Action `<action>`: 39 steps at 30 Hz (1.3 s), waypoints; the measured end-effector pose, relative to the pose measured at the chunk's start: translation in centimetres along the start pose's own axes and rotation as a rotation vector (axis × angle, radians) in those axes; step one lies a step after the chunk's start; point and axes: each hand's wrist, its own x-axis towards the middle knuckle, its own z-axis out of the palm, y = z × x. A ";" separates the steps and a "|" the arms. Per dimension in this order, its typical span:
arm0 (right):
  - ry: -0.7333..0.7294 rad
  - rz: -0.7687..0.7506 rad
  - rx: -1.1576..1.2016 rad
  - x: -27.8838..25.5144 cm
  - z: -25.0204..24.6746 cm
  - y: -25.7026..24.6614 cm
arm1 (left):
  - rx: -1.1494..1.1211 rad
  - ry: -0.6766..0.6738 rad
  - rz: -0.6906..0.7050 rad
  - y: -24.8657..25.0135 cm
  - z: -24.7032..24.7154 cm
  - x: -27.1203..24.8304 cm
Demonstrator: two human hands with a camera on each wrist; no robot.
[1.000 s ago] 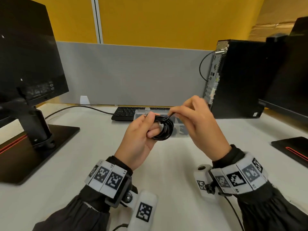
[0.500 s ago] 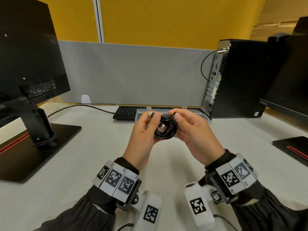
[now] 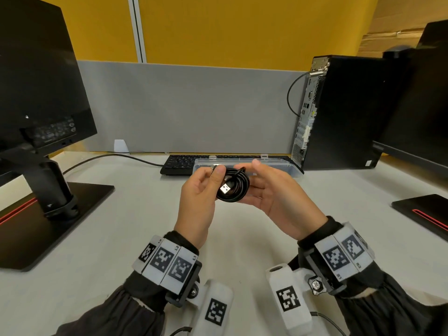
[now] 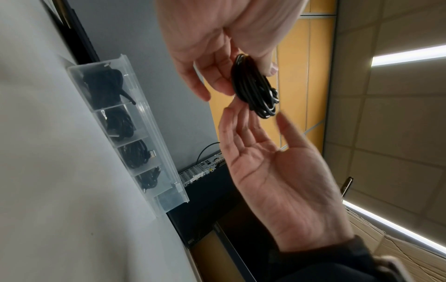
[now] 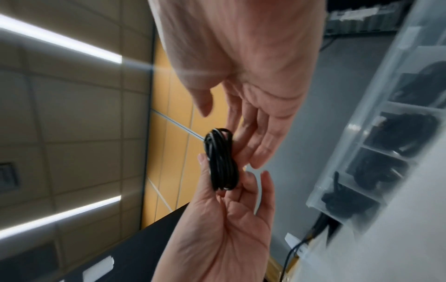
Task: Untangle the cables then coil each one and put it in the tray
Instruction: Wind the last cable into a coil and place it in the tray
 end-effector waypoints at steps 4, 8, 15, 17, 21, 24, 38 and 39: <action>0.083 -0.096 -0.184 -0.3 0.9 0.3 | 0.002 0.034 0.034 -0.1 0.1 0.0; 0.156 -0.144 -0.239 0.0 0.9 0.6 | -0.053 0.009 0.008 -0.2 0.0 -0.2; 0.186 -0.152 -0.296 0.1 -0.2 0.5 | -0.282 -0.138 -0.161 -0.4 -0.3 -0.1; 0.188 -0.168 -0.346 0.2 -0.4 0.5 | -0.339 -0.159 -0.190 -0.5 -0.3 0.0; 0.182 -0.198 -0.473 0.4 -0.6 0.7 | -0.401 -0.192 -0.238 -0.7 -0.3 0.0; 0.186 -0.212 -0.495 0.4 -0.8 0.9 | -0.385 -0.239 -0.300 -0.4 -0.2 0.1; -0.055 -0.177 -0.984 -1.0 -1.8 -0.6 | -0.164 -0.576 -0.401 -0.5 0.0 -0.7; -0.068 -0.157 -0.989 -0.8 -2.3 -1.2 | -0.156 -0.552 -0.407 -0.6 0.3 -0.6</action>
